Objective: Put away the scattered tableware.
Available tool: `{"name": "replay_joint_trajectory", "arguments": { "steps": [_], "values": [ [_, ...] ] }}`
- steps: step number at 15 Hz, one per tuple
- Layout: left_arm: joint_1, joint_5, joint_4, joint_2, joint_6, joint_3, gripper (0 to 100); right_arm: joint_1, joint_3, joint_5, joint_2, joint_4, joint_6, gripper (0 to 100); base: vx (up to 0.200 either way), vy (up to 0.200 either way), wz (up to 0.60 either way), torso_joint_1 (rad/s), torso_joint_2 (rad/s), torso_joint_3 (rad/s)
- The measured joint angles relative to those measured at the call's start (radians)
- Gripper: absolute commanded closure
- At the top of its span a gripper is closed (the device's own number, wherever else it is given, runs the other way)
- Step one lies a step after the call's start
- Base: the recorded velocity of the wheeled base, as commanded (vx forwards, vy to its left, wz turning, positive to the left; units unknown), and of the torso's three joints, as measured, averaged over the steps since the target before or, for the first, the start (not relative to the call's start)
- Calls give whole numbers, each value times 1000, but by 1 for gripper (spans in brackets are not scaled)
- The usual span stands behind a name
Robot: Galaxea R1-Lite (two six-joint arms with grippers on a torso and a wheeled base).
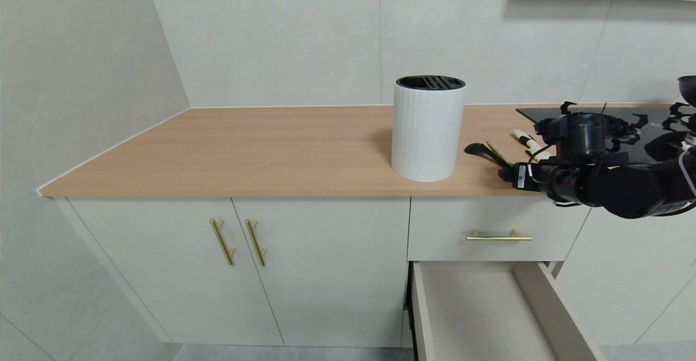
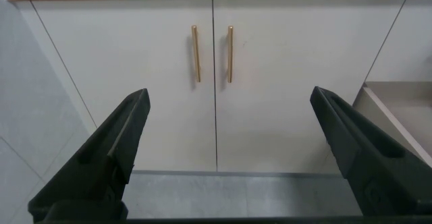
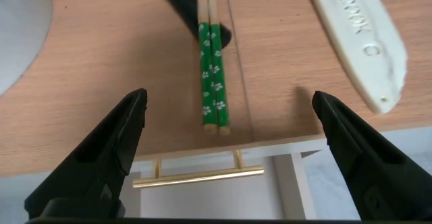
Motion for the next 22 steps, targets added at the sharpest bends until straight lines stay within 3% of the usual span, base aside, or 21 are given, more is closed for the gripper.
{"name": "replay_joint_trajectory", "arguments": {
  "steps": [1,16,19,22],
  "values": [
    [0,0,0,0,0,0,0,0,0,-1,3,-8,0,100,0,0,0,0,0,0],
    [0,0,0,0,0,0,0,17,37,-3,-68,-10,2,100,0,0,0,0,0,0],
    [0,0,0,0,0,1,0,44,58,-1,-163,66,3,100,0,0,0,0,0,0],
    [0,0,0,0,0,1,0,71,61,17,-283,235,6,100,0,0,0,0,0,0]
  ]
}}
